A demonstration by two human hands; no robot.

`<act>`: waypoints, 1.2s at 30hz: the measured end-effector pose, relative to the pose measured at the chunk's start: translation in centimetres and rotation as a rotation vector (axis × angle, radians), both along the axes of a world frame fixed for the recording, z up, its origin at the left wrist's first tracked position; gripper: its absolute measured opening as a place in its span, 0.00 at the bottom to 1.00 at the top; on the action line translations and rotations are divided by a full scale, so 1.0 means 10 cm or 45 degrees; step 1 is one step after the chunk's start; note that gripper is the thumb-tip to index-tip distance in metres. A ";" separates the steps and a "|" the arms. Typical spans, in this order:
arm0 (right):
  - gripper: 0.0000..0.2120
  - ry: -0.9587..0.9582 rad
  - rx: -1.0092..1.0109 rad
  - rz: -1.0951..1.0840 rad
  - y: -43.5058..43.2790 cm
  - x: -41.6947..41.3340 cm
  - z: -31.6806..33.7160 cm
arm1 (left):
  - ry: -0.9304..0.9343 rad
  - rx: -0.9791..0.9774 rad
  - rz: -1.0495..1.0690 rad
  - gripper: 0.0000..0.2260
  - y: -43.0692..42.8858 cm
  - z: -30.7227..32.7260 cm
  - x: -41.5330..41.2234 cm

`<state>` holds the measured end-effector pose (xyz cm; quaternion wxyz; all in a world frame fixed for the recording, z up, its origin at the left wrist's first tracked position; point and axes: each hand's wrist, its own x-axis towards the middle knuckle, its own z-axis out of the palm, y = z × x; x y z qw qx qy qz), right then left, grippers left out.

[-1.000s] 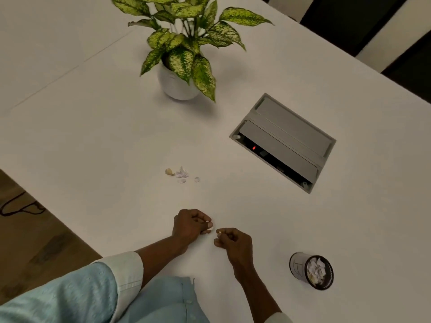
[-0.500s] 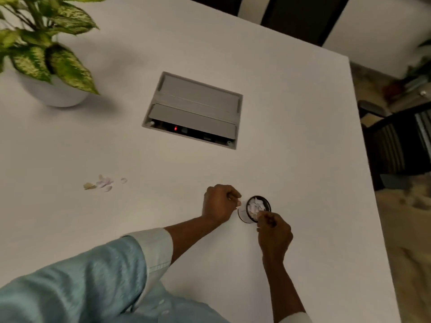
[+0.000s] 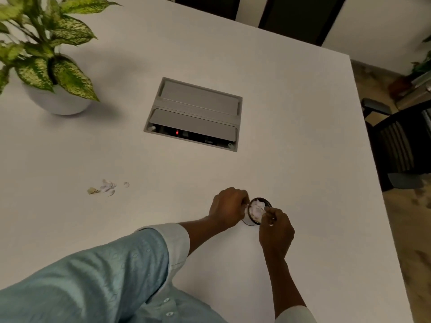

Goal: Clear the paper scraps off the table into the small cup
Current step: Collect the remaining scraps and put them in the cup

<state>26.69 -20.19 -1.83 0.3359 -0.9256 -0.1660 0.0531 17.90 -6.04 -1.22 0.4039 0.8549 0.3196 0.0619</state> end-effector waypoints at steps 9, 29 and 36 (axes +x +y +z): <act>0.10 0.199 0.093 0.524 0.65 -0.85 -0.25 | 0.247 -0.095 0.530 0.05 0.56 -0.38 -1.54; 0.37 0.253 -0.603 1.480 2.46 -1.90 -0.68 | 0.519 0.047 1.116 0.10 1.53 -0.77 -3.62; 0.43 0.064 -0.671 1.720 2.96 -2.24 -0.78 | 0.377 0.064 0.857 0.29 1.82 -0.92 -3.64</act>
